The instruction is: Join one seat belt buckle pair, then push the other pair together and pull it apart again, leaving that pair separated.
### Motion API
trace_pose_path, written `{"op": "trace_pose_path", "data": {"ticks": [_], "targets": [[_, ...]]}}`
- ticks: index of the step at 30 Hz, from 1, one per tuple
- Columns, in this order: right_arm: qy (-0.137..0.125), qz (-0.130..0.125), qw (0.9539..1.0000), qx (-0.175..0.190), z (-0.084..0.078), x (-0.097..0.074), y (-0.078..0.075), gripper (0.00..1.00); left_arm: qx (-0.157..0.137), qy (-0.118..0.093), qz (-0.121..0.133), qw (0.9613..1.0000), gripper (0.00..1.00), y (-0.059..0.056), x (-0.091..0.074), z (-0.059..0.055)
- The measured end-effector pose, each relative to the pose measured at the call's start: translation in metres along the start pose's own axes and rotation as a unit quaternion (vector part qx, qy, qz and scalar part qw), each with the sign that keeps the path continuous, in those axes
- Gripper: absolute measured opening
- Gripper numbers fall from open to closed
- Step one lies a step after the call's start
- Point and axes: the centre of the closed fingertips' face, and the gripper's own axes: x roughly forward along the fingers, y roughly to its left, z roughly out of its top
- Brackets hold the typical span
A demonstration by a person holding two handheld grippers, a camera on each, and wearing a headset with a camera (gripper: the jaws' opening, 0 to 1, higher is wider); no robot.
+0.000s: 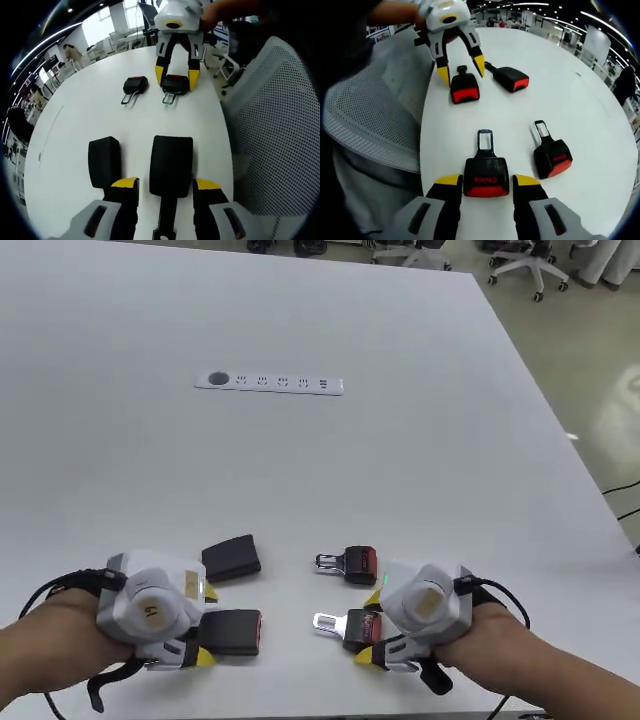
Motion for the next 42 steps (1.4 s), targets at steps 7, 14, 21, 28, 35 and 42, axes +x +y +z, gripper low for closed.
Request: {"op": "trace_pose_path", "data": {"ticks": [7,14,21,28,35,42], "targets": [[0.011,0.020,0.9994,-0.027,-0.002,0.000,-0.002,0.33,0.013,0.005,-0.023,0.9996,0.37,-0.004,0.006,0.003],[0.020,0.027,0.9986,-0.042,-0.003,0.001,-0.002,0.33,0.011,0.003,-0.038,0.9992,0.34,-0.007,0.008,0.006],[0.025,0.027,0.9985,-0.040,-0.002,0.002,-0.003,0.33,0.012,0.014,-0.046,0.9988,0.33,-0.007,0.010,0.004],[0.017,0.021,0.9989,-0.037,0.006,0.009,0.003,0.33,0.001,0.018,-0.050,0.9986,0.33,-0.008,0.009,0.004],[0.011,0.020,0.9991,-0.035,0.018,0.016,0.004,0.33,0.012,0.024,-0.060,0.9978,0.33,-0.009,0.008,0.007],[-0.004,0.022,0.9991,-0.036,0.034,0.027,0.012,0.33,0.004,0.025,-0.057,0.9981,0.34,-0.008,0.009,0.006]]}}
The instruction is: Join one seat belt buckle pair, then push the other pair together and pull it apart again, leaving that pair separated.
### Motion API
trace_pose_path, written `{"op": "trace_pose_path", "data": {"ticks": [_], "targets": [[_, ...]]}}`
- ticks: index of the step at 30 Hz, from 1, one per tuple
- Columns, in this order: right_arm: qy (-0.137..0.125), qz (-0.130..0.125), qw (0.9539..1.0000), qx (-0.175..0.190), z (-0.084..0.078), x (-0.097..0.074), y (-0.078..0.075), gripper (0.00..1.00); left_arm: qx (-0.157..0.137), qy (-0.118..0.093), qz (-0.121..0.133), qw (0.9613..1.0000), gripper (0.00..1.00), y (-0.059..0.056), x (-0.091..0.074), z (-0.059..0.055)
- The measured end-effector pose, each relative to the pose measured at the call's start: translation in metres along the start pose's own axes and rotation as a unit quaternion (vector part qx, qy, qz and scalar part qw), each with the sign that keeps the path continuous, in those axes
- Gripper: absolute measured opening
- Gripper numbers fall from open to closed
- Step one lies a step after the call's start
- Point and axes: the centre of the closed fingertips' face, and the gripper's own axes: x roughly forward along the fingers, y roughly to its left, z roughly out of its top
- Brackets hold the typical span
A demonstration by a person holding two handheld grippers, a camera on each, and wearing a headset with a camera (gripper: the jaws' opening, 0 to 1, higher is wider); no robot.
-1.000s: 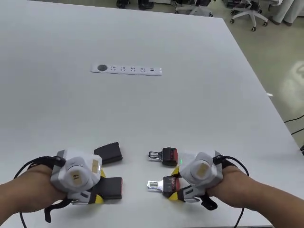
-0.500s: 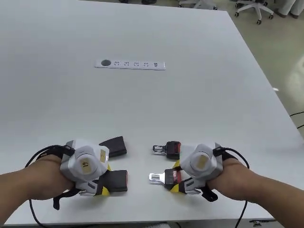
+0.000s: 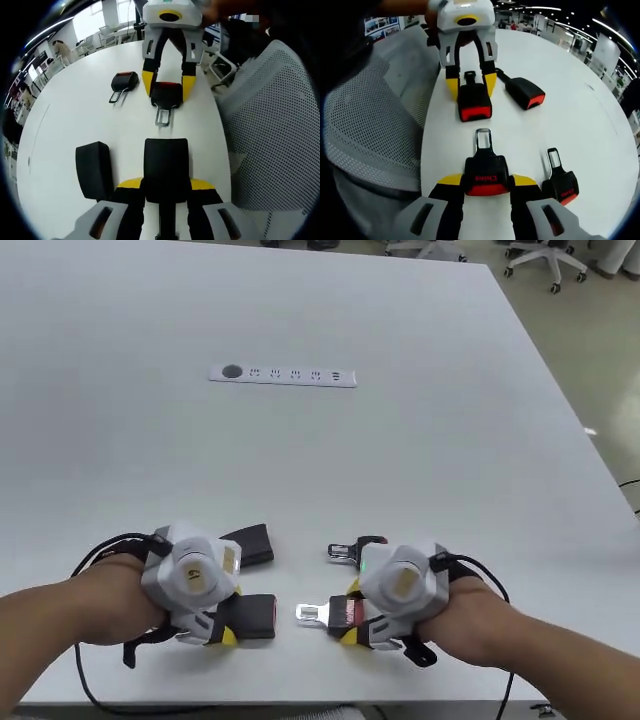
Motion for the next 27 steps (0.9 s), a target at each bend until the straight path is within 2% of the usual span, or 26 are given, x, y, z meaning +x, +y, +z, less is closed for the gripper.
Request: {"op": "trace_pose_path", "data": {"ticks": [8,15,25,27], "targets": [[-0.005,0.000,1.0000,0.000,0.017,0.011,0.008,0.33,0.001,0.003,-0.001,1.0000,0.34,-0.001,-0.001,0.002],[0.004,-0.002,1.0000,-0.006,0.017,0.011,0.007,0.33,-0.002,0.003,-0.001,1.0000,0.34,0.000,0.000,0.001],[-0.016,0.006,0.9997,-0.017,0.029,0.017,0.010,0.33,0.003,0.002,-0.003,1.0000,0.34,0.001,0.000,0.001],[-0.013,0.008,0.9997,-0.020,0.029,0.019,0.006,0.33,0.005,-0.002,-0.004,1.0000,0.34,0.001,0.000,0.000]]}}
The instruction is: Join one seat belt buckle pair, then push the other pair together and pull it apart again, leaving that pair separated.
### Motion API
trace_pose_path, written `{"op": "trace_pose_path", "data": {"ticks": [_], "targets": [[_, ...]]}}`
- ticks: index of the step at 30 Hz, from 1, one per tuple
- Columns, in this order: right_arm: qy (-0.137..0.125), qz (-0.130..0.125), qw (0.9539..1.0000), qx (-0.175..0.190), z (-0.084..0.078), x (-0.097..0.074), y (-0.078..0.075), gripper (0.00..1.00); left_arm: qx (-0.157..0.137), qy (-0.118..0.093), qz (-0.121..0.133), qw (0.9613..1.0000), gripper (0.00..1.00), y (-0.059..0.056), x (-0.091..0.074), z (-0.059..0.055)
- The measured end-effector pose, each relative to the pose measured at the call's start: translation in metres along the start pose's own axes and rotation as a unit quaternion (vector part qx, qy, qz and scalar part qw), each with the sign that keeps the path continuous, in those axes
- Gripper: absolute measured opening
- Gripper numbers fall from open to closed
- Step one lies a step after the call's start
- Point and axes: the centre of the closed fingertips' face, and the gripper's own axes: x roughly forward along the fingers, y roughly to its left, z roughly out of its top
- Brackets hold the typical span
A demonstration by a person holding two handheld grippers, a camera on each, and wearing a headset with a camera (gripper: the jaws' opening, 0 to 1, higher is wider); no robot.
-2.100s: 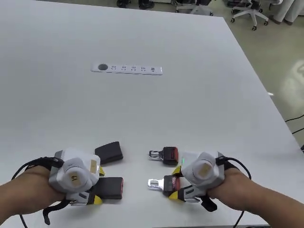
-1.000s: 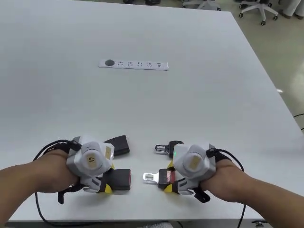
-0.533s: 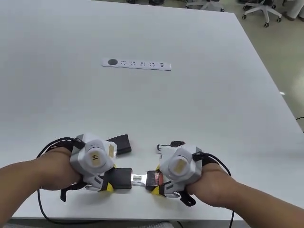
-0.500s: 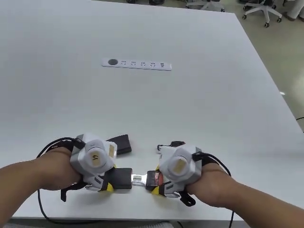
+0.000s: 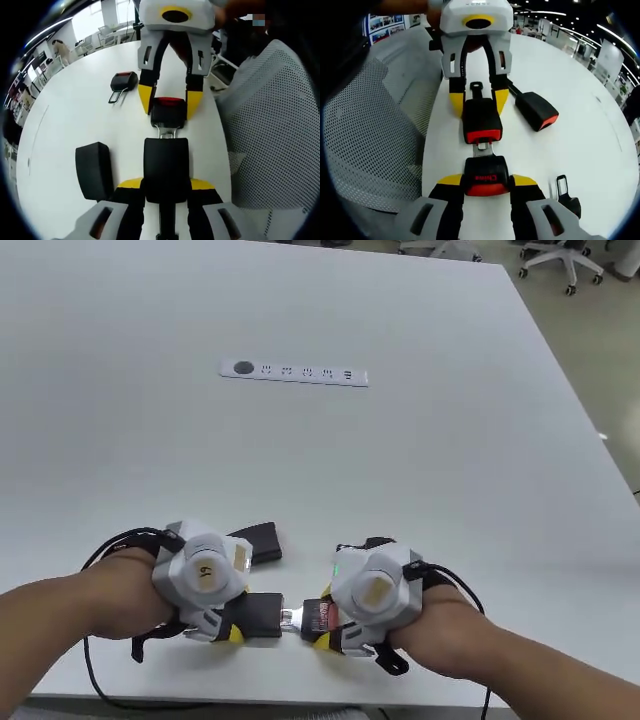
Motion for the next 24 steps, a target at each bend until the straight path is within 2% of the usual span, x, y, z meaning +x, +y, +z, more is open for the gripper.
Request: {"op": "trace_pose_path", "data": {"ticks": [2,6,12,19,24], "targets": [[0.003,0.003,0.9999,0.009,0.000,0.000,0.000,0.33,0.002,-0.005,-0.002,1.0000,0.33,0.001,0.000,0.000],[0.004,0.006,1.0000,0.001,0.001,0.001,0.001,0.32,0.008,-0.010,-0.008,0.9999,0.33,0.002,0.001,0.000],[0.007,0.009,0.9999,-0.003,0.003,0.003,0.001,0.31,0.015,0.002,-0.009,0.9998,0.32,0.002,0.002,0.000],[0.009,0.007,0.9999,-0.001,0.006,0.004,0.005,0.30,0.014,-0.001,-0.007,0.9999,0.32,0.001,0.001,0.000],[0.006,0.003,1.0000,0.004,0.015,0.009,0.007,0.30,0.020,0.010,-0.007,0.9997,0.32,0.000,0.002,0.001]]}}
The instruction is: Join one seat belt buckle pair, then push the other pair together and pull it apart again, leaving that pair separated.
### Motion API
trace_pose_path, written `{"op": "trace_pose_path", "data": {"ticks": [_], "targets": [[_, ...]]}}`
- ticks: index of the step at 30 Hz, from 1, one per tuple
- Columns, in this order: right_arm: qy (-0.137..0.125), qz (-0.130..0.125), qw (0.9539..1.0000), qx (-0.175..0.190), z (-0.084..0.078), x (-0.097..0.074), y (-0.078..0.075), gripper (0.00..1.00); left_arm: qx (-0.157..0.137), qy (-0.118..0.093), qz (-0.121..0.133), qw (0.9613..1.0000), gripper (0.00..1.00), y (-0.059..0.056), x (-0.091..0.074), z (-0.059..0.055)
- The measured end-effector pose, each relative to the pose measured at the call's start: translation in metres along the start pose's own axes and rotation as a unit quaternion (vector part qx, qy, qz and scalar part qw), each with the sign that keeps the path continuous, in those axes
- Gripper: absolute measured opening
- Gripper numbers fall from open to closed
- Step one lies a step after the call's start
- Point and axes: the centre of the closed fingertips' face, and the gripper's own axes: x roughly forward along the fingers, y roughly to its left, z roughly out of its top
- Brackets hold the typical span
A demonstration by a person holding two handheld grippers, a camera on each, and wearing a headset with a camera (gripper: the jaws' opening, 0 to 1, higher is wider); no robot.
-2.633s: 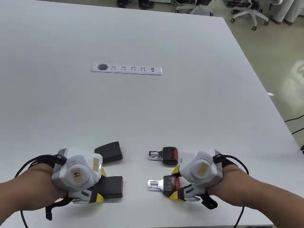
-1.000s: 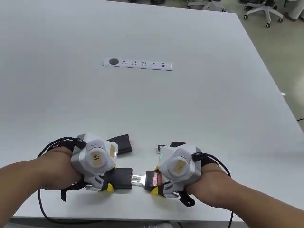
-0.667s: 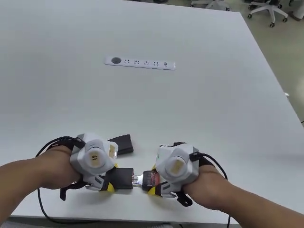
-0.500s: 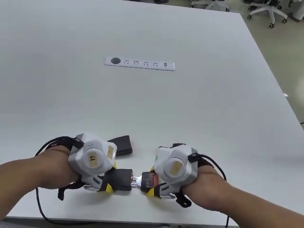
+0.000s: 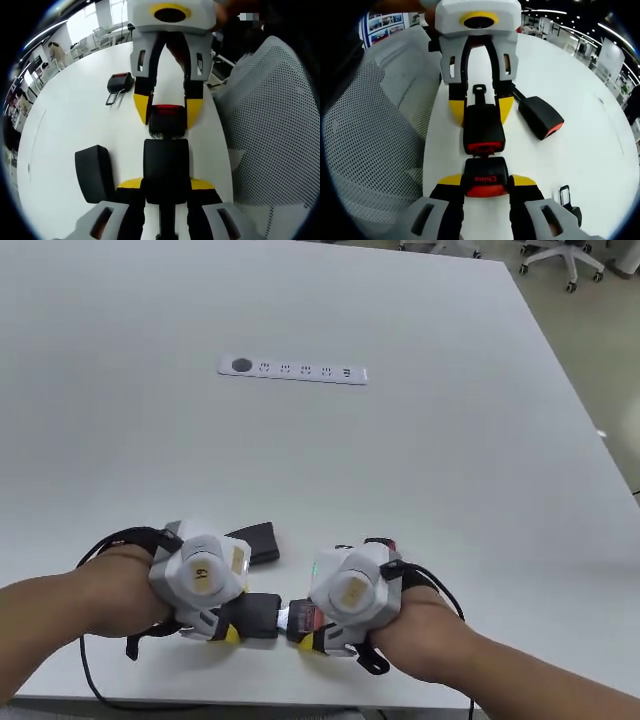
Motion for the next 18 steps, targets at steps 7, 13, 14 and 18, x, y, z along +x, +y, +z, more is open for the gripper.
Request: {"op": "trace_pose_path", "data": {"ticks": [7,13,14,18], "targets": [[0.002,0.002,1.0000,-0.006,0.0036,0.0052,-0.0009,0.30,0.003,0.007,0.005,1.0000,0.32,-0.0005,-0.0004,-0.0004],[0.001,0.002,1.0000,-0.006,0.0011,0.0042,-0.0006,0.31,0.005,0.022,0.007,0.9997,0.32,-0.0027,-0.0003,0.0019],[0.000,0.002,1.0000,-0.008,-0.0007,0.0039,-0.0009,0.31,0.006,0.023,0.007,0.9997,0.32,-0.0029,-0.0009,0.0023],[-0.009,0.000,0.9999,-0.011,-0.0044,0.0035,-0.0029,0.31,-0.002,0.009,0.004,1.0000,0.32,-0.0015,-0.0023,0.0002]]}}
